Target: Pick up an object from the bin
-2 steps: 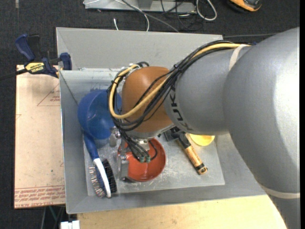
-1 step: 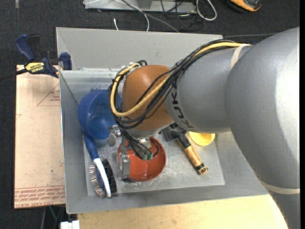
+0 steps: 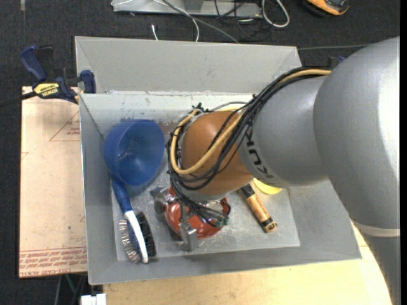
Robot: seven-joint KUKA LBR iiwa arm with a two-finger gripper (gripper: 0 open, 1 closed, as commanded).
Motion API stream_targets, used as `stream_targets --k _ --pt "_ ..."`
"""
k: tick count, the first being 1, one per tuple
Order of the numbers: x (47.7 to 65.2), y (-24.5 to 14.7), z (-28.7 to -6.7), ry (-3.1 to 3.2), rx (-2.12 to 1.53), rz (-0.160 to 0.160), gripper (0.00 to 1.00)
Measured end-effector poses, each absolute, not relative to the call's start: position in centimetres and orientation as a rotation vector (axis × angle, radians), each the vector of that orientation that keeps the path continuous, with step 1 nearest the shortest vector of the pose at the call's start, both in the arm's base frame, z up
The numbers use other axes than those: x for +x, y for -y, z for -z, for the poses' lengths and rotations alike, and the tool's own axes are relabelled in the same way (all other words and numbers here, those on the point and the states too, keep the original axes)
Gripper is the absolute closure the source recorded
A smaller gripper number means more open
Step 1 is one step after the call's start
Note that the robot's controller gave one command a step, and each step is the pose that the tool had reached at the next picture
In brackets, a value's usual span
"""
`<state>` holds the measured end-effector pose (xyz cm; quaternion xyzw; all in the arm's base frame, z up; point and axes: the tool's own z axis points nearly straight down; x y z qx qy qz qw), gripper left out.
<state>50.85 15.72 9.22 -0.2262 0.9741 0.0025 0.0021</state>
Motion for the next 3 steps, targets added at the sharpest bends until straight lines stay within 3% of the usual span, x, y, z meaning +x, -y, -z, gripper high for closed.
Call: stream_targets --k 1,2,3 --pt "52.5 -13.9 -9.8 -3.068 -0.621 -0.01 0.0" --pt "50.8 -12.6 -7.5 -3.071 -0.647 -0.012 1.0" --pt "50.8 -12.5 -7.5 -3.071 -0.647 -0.012 1.0"
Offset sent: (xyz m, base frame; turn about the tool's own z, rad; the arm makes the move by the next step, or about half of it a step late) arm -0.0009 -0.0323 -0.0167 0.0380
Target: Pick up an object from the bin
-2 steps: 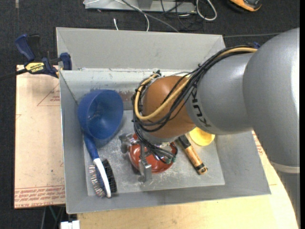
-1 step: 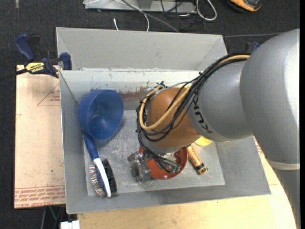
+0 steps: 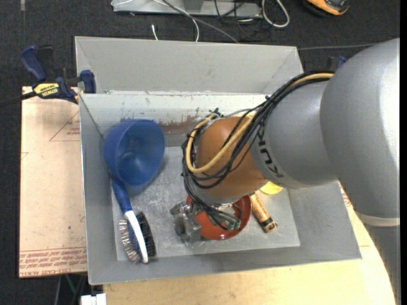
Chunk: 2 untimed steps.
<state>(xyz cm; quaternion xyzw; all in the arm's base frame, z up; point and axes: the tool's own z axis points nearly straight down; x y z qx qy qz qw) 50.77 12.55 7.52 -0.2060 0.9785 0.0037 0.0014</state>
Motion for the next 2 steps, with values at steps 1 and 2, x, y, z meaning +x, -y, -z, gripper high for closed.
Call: stream_targets --k 1,2 --pt "51.3 -11.6 -9.1 -3.075 -0.637 -0.014 1.0" --pt "49.5 -15.7 -12.9 -3.117 -0.389 -0.015 1.0"
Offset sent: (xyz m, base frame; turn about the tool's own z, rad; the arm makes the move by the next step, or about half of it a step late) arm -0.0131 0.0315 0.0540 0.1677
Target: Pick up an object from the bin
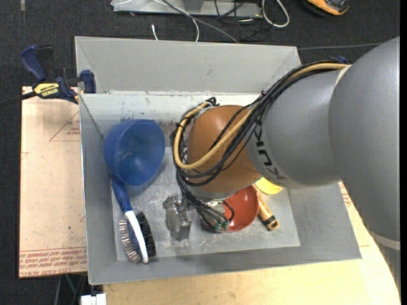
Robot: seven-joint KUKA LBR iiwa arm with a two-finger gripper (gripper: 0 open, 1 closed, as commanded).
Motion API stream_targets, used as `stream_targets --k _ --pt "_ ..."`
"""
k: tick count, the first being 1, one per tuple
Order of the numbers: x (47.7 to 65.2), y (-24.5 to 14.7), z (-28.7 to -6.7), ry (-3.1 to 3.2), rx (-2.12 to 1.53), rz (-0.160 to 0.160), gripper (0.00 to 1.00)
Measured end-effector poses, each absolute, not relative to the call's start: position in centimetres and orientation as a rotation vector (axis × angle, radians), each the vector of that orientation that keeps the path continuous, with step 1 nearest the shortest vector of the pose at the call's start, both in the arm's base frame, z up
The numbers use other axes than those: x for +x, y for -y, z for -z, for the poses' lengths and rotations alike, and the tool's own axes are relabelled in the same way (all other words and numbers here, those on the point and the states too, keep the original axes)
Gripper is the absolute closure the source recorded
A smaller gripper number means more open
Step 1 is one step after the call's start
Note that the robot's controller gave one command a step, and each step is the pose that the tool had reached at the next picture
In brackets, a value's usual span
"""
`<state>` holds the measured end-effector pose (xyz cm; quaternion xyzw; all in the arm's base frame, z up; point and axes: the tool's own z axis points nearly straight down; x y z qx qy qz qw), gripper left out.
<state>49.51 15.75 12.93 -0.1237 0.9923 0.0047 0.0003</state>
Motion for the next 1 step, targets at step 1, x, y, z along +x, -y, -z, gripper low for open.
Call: stream_targets --k 1 --pt "49.83 -9.6 -16.46 -3.093 -0.513 -0.007 1.0"
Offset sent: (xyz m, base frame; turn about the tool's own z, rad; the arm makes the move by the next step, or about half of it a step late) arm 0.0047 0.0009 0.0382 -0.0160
